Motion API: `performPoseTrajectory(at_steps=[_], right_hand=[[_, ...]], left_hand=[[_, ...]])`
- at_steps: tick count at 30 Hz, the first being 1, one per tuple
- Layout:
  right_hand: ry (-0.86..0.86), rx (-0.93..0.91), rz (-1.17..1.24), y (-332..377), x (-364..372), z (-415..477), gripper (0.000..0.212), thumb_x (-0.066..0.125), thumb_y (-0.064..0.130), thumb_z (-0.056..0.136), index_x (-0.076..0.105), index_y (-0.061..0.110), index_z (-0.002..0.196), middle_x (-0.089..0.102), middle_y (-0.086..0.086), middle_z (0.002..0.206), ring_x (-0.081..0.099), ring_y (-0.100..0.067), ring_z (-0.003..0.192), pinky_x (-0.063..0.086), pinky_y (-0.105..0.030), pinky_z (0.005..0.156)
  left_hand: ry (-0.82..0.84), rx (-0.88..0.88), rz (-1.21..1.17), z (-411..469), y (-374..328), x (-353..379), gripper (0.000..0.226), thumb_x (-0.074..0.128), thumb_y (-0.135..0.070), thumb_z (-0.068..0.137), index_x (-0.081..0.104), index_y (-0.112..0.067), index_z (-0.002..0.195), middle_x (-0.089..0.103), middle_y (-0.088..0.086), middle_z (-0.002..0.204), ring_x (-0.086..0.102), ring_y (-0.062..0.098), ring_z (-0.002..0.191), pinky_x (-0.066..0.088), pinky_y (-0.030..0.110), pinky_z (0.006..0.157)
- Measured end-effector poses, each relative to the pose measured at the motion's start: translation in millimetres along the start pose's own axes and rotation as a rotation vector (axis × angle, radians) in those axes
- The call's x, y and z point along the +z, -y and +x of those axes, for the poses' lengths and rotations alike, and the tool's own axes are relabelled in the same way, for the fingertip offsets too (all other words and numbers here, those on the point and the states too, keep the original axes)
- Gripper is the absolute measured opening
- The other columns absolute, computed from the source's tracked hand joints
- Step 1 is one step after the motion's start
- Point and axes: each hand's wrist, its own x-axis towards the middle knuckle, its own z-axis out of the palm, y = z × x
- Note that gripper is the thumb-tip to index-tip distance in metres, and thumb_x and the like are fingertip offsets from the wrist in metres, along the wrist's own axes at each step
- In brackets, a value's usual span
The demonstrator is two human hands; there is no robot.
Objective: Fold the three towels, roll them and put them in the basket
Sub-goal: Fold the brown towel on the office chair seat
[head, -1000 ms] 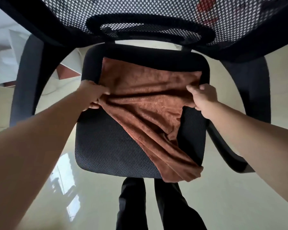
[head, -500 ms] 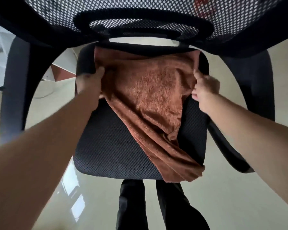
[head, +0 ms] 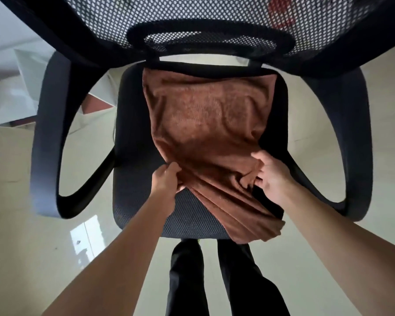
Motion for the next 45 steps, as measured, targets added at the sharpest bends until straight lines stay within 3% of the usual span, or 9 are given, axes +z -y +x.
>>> performPoseTrajectory(at_steps=[6,12,17,24,29,33,39,42,45], right_hand=[[-0.026,-0.063,0.033,8.7,-18.3,-15.1,0.023,0.078,0.032,0.074,0.069,0.018,0.09,0.075,-0.001,0.096,0.07,-0.023,0.085,0.05,-0.039,0.085],[-0.187,-0.114,-0.094,-24.4,-47.3,-10.2,0.023,0.068,0.014,0.088,0.051,0.018,0.073,0.038,0.001,0.06,0.034,-0.001,0.031,0.025,-0.014,0.031],[-0.07,-0.03,-0.37,-48.9,-19.1,-19.4,0.035,0.062,0.055,0.084,0.066,0.02,0.085,0.071,0.001,0.075,0.067,-0.011,0.065,0.045,-0.026,0.058],[-0.271,-0.373,-0.51,-56.0,-2.6,-18.7,0.034,0.069,0.038,0.083,0.061,0.012,0.063,0.062,-0.002,0.065,0.062,-0.027,0.069,0.043,-0.032,0.061],[-0.362,-0.228,-0.796,-54.6,-46.6,-13.2,0.037,0.063,0.047,0.081,0.063,0.013,0.065,0.067,-0.007,0.07,0.067,-0.032,0.073,0.055,-0.043,0.071],[-0.407,-0.414,-0.885,-26.9,-43.4,-1.9,0.031,0.067,0.049,0.079,0.067,0.018,0.08,0.072,-0.001,0.082,0.068,-0.029,0.086,0.052,-0.037,0.071],[-0.459,-0.532,-0.593,53.0,5.5,35.1,0.043,0.071,0.051,0.078,0.066,0.018,0.105,0.07,-0.001,0.104,0.065,-0.024,0.098,0.044,-0.026,0.078],[-0.437,-0.471,-0.536,83.3,18.6,51.5,0.03,0.076,0.041,0.077,0.055,0.022,0.067,0.059,0.009,0.069,0.063,-0.023,0.077,0.043,-0.025,0.065],[-0.464,-0.514,-0.573,104.3,20.9,64.1,0.025,0.075,0.035,0.078,0.062,0.019,0.065,0.062,0.007,0.064,0.065,-0.019,0.07,0.044,-0.023,0.061]], left_hand=[[-0.151,0.147,0.176,-6.7,6.3,-34.2,0.022,0.071,-0.026,0.081,0.056,-0.013,0.072,0.059,0.004,0.074,0.056,0.022,0.071,0.048,0.036,0.064],[-0.272,0.135,0.301,5.4,8.5,-88.2,0.036,0.074,-0.05,0.072,0.063,-0.016,0.072,0.065,0.005,0.078,0.062,0.026,0.079,0.05,0.039,0.074],[-0.26,0.005,0.316,13.6,8.2,-98.0,0.046,0.059,-0.064,0.077,0.06,-0.019,0.075,0.067,0.009,0.085,0.065,0.034,0.083,0.054,0.045,0.082],[-0.192,-0.02,0.192,10.4,14.2,-102.3,0.022,0.075,-0.028,0.079,0.065,-0.009,0.076,0.068,0.013,0.082,0.065,0.031,0.076,0.055,0.042,0.071],[-0.319,0.047,0.438,2.5,23.4,-108.2,0.028,0.074,-0.027,0.08,0.059,-0.008,0.068,0.059,0.009,0.065,0.06,0.031,0.07,0.045,0.03,0.057],[-0.403,0.242,0.713,2.1,-2.6,-95.1,0.012,0.07,-0.022,0.074,0.065,-0.015,0.081,0.065,0.004,0.075,0.063,0.032,0.083,0.045,0.031,0.069],[-0.337,0.479,0.668,43.4,-101.3,-46.5,0.044,0.07,-0.041,0.072,0.064,-0.022,0.11,0.068,0.006,0.109,0.062,0.026,0.101,0.052,0.038,0.091],[-0.217,0.459,0.565,63.6,-143.8,-15.8,0.028,0.075,-0.035,0.073,0.063,-0.022,0.095,0.068,0.009,0.099,0.063,0.026,0.086,0.054,0.035,0.079],[-0.257,0.476,0.572,73.5,-166.0,-1.5,0.01,0.065,-0.016,0.072,0.058,-0.021,0.068,0.06,0.003,0.07,0.055,0.021,0.065,0.044,0.027,0.058]])
